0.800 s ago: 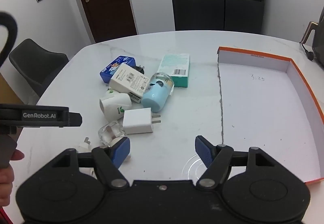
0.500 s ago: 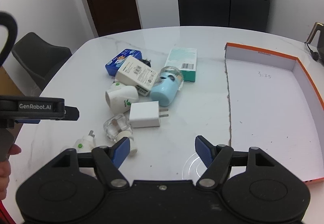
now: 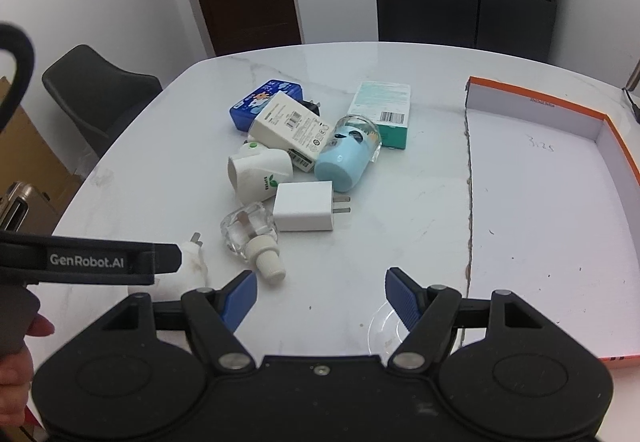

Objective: Organize rigid objects
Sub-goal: 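Move the left tool to the white plug adapter while the right tool approaches the glass bottle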

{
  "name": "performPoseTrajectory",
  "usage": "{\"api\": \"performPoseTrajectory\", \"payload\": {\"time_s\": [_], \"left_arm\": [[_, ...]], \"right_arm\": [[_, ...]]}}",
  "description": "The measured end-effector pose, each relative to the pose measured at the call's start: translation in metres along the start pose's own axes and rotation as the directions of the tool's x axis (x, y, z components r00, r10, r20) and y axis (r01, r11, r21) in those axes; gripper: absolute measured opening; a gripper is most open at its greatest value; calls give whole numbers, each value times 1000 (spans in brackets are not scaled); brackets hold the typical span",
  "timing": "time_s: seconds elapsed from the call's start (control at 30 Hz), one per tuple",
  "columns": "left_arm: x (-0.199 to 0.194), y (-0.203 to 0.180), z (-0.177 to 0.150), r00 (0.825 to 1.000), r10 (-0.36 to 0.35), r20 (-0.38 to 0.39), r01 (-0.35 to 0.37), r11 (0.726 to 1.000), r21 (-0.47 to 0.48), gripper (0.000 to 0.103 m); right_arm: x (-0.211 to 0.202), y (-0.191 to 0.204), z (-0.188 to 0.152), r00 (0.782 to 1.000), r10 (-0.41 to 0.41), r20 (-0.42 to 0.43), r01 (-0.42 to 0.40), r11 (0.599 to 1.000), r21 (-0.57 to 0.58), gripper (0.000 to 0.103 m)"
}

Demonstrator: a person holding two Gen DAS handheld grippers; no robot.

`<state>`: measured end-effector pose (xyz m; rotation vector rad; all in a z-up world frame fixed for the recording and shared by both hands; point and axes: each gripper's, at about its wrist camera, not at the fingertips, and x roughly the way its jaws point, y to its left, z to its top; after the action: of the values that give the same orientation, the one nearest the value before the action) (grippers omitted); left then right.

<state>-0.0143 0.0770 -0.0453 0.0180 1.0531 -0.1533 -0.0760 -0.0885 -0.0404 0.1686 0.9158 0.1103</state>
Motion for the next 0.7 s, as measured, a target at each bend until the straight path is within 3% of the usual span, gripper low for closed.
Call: {"api": "performPoseTrajectory", "payload": {"time_s": [0.23, 0.7], "left_arm": [[-1, -7, -9, 1000, 6, -11, -6, 1000, -2, 103], [4, -12, -17, 999, 16, -32, -16, 1000, 4, 103]], "right_arm": [[3, 0, -3, 999, -28, 41, 29, 999, -39, 83], [4, -4, -3, 999, -7, 35, 8, 999, -46, 83]]}}
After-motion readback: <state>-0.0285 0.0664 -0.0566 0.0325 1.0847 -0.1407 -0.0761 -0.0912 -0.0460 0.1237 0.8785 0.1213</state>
